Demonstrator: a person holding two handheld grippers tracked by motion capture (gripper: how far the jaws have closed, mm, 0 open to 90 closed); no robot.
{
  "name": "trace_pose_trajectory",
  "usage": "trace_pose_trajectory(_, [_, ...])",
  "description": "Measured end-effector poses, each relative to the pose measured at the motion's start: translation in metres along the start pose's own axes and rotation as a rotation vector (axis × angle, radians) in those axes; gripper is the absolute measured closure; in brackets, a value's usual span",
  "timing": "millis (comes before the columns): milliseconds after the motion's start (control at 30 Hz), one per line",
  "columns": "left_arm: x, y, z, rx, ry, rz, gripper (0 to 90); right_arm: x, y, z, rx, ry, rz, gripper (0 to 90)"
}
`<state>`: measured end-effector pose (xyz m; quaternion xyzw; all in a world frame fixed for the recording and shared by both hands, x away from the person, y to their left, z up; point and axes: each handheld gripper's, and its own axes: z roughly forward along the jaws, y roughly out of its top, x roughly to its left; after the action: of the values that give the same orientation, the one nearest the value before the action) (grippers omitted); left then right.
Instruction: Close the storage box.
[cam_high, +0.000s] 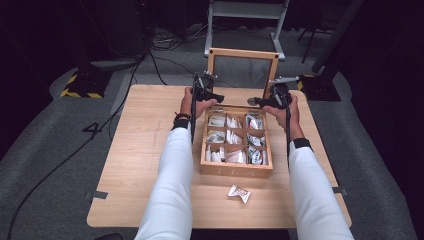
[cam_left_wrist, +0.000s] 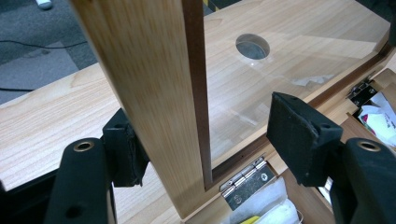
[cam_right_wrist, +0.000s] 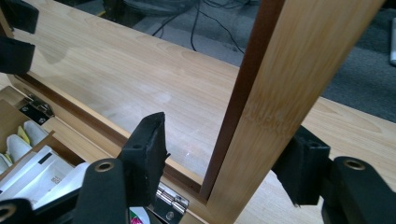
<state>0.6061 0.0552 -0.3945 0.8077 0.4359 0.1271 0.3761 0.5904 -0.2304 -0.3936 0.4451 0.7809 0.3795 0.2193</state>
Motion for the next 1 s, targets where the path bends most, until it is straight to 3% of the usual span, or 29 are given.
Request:
trace_pose_trajectory(233, [-0.001, -0.003, -0.004, -0.027, -0.006, -0.004, 34.8, 0.001, 0.000, -0.004, -0.011, 0.011, 0.009, 39.0])
trace_pose_trajectory(667, [-0.006, -0.003, -0.015, -0.024, -0.001, 0.024, 36.6, 0.000, 0.001, -0.017, -0.086, 0.063, 0.048, 39.1])
trace_pose_trajectory(767, [-0.006, -0.002, -0.022, -0.042, -0.013, 0.037, 38.7, -0.001, 0.008, -0.026, -0.096, 0.079, 0.022, 41.7])
trace_pose_trajectory(867, [-0.008, 0.001, -0.028, -0.051, 0.001, 0.058, 39.5, 0.001, 0.012, -0.030, -0.087, 0.064, -0.001, 41.4])
trace_pose_trajectory(1000, [-0.011, 0.002, -0.037, -0.082, 0.003, 0.058, 40.0, 0.002, 0.014, -0.039, -0.097, 0.070, -0.013, 44.0])
